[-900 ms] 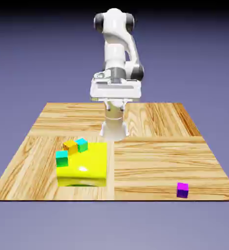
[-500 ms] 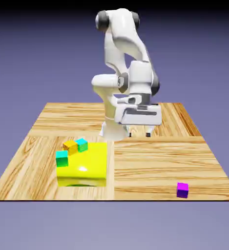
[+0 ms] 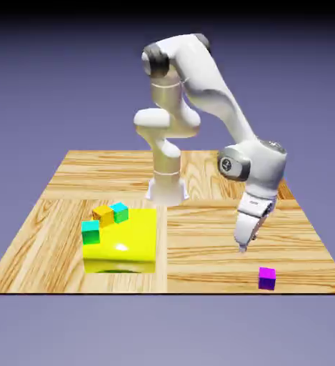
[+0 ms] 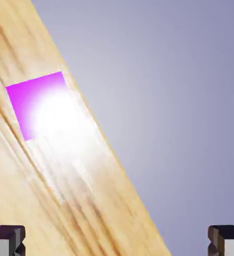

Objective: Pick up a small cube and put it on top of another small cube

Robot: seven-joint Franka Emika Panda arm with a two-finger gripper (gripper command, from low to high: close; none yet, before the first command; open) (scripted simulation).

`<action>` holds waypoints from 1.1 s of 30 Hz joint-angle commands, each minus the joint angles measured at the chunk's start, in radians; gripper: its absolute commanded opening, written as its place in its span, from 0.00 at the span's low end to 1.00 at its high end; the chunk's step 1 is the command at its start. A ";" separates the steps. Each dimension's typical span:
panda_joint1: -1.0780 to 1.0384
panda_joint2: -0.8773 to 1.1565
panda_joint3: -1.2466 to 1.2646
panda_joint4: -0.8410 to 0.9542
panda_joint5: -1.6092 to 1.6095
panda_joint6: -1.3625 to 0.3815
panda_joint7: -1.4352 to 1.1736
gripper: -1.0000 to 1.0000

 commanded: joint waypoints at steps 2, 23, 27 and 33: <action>-0.007 0.073 0.041 0.052 -0.042 -0.049 -0.015 0.50; -0.075 0.117 -0.007 0.091 -0.028 -0.199 0.062 0.00; -0.114 -0.027 -0.152 -0.009 0.090 -0.201 0.165 0.00; -0.174 -0.243 -0.370 -0.158 0.267 -0.205 0.320 0.00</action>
